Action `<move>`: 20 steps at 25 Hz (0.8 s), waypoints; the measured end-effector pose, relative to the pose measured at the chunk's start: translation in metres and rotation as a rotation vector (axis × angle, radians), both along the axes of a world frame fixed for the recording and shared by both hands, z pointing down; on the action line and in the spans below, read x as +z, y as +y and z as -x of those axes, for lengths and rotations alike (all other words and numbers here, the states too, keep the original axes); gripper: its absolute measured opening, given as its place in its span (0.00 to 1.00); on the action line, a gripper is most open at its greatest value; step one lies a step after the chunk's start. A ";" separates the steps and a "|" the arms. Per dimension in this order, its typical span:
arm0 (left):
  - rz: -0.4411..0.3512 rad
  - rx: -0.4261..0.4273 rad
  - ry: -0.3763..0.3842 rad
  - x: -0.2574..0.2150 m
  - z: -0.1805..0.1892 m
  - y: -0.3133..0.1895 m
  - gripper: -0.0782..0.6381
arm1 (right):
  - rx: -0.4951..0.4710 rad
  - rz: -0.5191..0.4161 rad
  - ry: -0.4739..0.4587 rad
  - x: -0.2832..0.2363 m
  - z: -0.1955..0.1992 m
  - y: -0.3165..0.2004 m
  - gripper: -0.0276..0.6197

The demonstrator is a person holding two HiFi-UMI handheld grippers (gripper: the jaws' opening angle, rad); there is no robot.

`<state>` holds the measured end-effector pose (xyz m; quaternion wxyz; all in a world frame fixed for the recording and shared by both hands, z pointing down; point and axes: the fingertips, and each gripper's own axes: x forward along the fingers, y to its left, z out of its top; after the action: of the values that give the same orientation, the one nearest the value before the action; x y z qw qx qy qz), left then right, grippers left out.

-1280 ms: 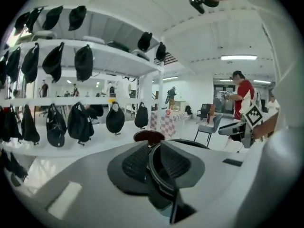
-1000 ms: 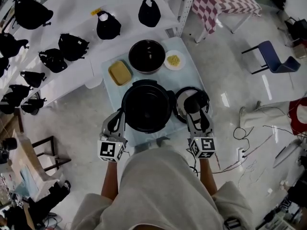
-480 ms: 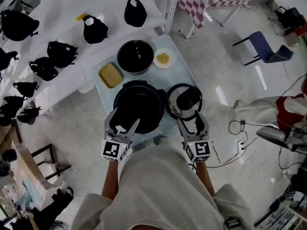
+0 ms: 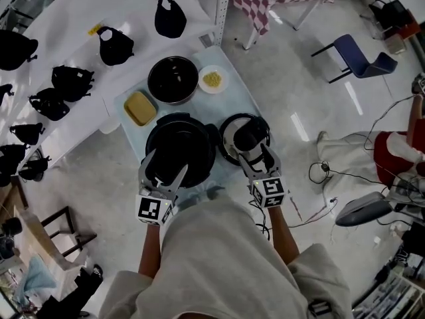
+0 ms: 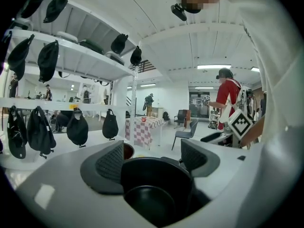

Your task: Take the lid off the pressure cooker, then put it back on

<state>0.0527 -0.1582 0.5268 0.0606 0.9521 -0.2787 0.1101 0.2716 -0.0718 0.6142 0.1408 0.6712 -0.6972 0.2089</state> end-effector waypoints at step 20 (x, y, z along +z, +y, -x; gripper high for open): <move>-0.005 -0.074 -0.018 -0.013 0.033 0.002 0.61 | -0.194 0.686 0.052 0.181 -0.037 -0.046 0.53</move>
<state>0.0201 -0.1566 0.5133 0.0599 0.9403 -0.3145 0.1157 0.3088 -0.1182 0.7952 0.3948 0.5207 -0.6431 0.3992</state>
